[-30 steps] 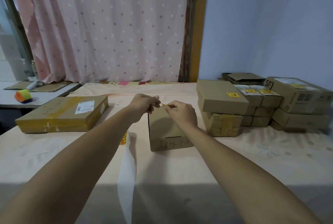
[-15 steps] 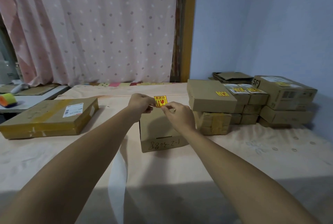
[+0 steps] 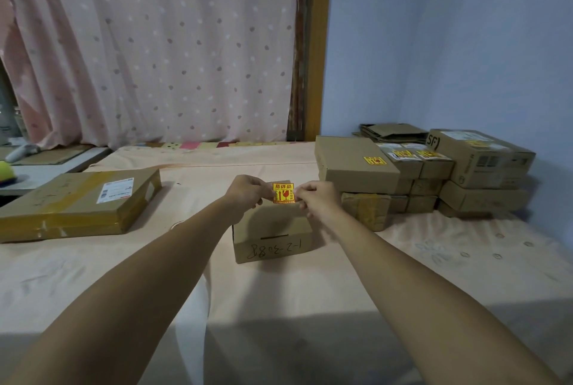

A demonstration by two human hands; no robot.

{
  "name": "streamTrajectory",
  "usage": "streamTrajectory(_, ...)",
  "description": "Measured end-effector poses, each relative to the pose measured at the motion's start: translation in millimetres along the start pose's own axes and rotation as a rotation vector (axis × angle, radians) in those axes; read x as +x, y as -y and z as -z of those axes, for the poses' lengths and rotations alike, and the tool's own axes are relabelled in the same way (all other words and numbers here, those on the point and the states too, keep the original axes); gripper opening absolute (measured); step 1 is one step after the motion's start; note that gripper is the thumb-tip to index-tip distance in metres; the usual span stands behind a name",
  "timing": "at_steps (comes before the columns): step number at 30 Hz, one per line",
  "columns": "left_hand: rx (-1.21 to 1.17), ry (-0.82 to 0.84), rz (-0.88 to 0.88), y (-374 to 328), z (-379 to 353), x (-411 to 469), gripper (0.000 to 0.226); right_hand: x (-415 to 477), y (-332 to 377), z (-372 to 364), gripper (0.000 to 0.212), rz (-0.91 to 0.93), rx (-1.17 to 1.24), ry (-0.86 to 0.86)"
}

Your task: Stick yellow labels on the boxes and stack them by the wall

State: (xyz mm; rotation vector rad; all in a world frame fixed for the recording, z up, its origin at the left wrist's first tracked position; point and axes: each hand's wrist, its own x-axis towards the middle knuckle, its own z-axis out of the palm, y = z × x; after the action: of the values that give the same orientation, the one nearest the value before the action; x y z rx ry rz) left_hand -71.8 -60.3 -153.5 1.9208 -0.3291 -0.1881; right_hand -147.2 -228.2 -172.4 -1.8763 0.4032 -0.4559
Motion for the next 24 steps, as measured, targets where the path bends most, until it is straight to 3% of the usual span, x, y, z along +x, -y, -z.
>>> streamTrajectory(3, 0.052, 0.0, 0.053, 6.2, -7.2, 3.3, 0.006, -0.2, -4.7, 1.5, 0.004, -0.007, 0.001, 0.065)
streamTrajectory(6, 0.103, -0.013, 0.117, 12.7, -15.0, 5.8, 0.019, 3.2, -10.0, -1.0, 0.006, -0.027, -0.056, 0.061)
streamTrajectory(10, 0.191, -0.033, 0.193, 16.2, -24.0, 4.5, 0.024, 8.7, -13.7, -5.1, 0.002, -0.061, -0.218, 0.077)
streamTrajectory(17, 0.299, -0.027, 0.194, 17.2, -36.5, 8.7, 0.029, 15.8, -21.7, -11.5, 0.016, -0.072, -0.351, 0.064)
streamTrajectory(24, 0.399, -0.039, 0.221, 12.7, -38.3, 6.7, 0.032, 22.5, -22.4, -13.2, 0.003, -0.052, -0.438, 0.069)
